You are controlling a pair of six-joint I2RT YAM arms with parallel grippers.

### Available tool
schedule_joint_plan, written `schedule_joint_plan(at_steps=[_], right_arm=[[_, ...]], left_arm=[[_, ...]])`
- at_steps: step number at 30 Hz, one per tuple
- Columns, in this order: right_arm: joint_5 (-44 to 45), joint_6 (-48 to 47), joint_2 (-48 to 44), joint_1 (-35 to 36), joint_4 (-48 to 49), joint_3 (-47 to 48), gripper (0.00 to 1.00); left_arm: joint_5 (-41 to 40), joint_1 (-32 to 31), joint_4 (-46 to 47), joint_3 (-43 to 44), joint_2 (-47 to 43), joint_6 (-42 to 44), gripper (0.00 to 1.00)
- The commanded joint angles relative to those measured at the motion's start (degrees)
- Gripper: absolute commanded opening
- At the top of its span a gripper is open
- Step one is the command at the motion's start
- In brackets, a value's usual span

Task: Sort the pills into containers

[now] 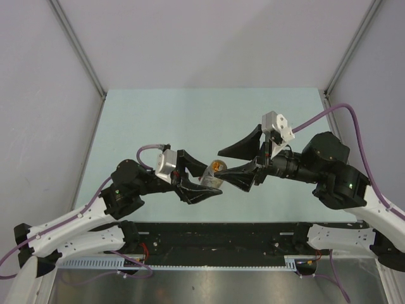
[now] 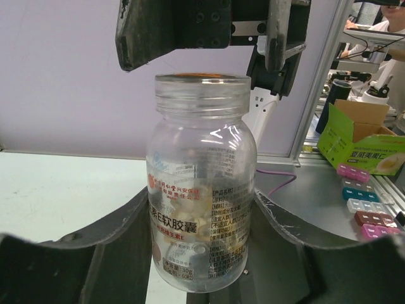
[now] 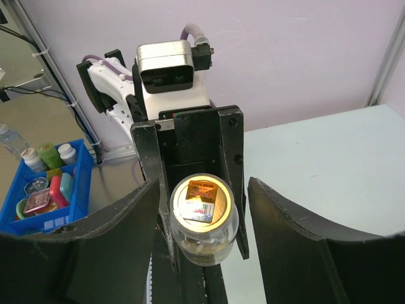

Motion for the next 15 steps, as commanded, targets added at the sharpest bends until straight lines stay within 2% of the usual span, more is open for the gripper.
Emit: schedule_joint_plan(at_steps=[1, 15], right_arm=[[-1.99, -0.14, 0.38, 0.26, 2.77, -0.23, 0.61], [-3.84, 0.65, 0.82, 0.43, 3.12, -0.67, 0.47]], left_arm=[[0.10, -0.48, 2.49, 0.52, -0.54, -0.61, 0.00], [-0.96, -0.48, 2.76, 0.34, -1.15, -0.61, 0.00]])
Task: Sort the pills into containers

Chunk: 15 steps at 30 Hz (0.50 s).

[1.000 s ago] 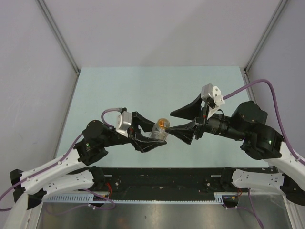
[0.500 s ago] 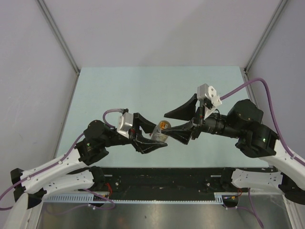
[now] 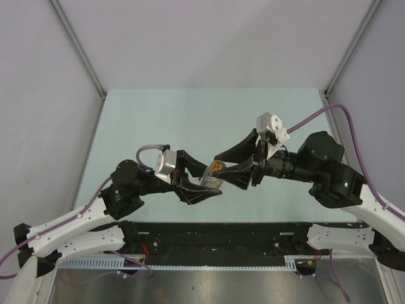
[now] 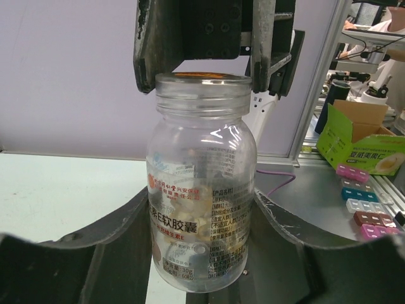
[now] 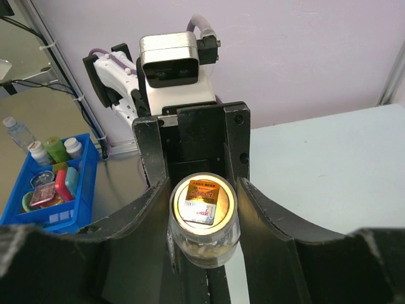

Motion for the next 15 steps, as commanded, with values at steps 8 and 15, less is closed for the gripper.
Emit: schedule_joint_plan(at_steps=[8, 15], right_arm=[[-2.81, 0.55, 0.06, 0.78, 2.07, -0.10, 0.47], [-4.39, 0.02, 0.06, 1.31, 1.63, -0.19, 0.49]], left_arm=[[-2.06, -0.33, 2.95, 0.34, -0.96, -0.87, 0.00], [-2.67, -0.33, 2.95, 0.43, -0.60, -1.31, 0.00]])
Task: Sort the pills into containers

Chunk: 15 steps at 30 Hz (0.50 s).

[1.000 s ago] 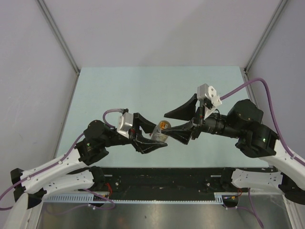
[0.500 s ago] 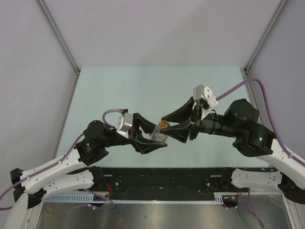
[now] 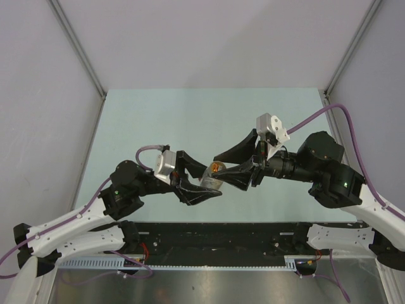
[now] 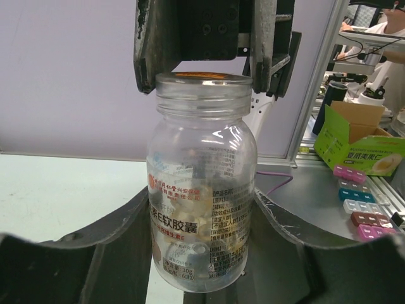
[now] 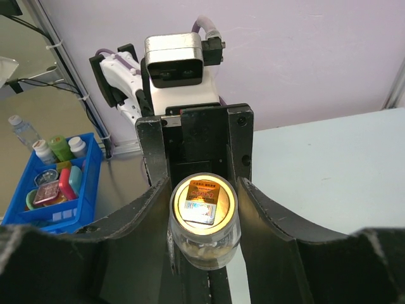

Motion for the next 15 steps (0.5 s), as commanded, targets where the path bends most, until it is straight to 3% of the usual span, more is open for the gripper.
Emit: schedule_joint_plan(at_steps=[1, 15], right_arm=[[-3.67, 0.04, -0.12, 1.18, 0.89, -0.10, 0.49], [-6.05, -0.66, -0.12, 2.41, 0.80, -0.10, 0.49]], left_arm=[[-2.39, -0.17, 2.93, 0.43, -0.23, -1.26, 0.00], [-2.83, -0.17, 2.93, 0.08, -0.32, -1.35, 0.00]])
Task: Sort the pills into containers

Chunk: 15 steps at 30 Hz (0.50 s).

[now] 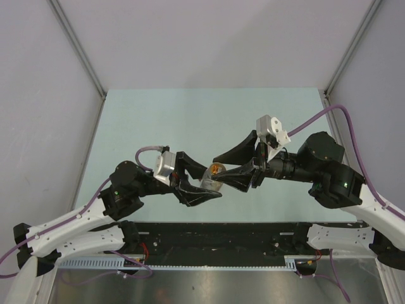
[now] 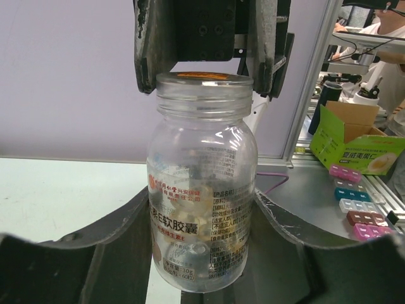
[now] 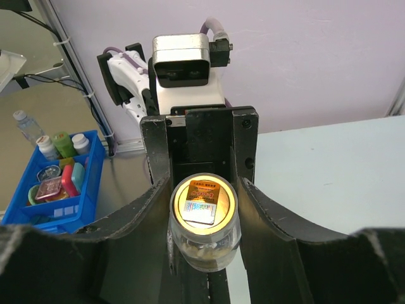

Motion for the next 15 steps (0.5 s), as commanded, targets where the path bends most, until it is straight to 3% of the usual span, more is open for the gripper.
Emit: schedule_joint_plan(at_steps=[1, 15], right_arm=[[-5.09, 0.12, -0.12, 1.91, 0.39, -0.10, 0.49], [-6.32, -0.14, -0.82, 2.96, 0.30, -0.10, 0.52]], left_arm=[[-3.07, 0.17, 2.73, 0.08, -0.12, -1.16, 0.01], [-3.33, 0.18, 2.73, -0.01, 0.05, -1.24, 0.00]])
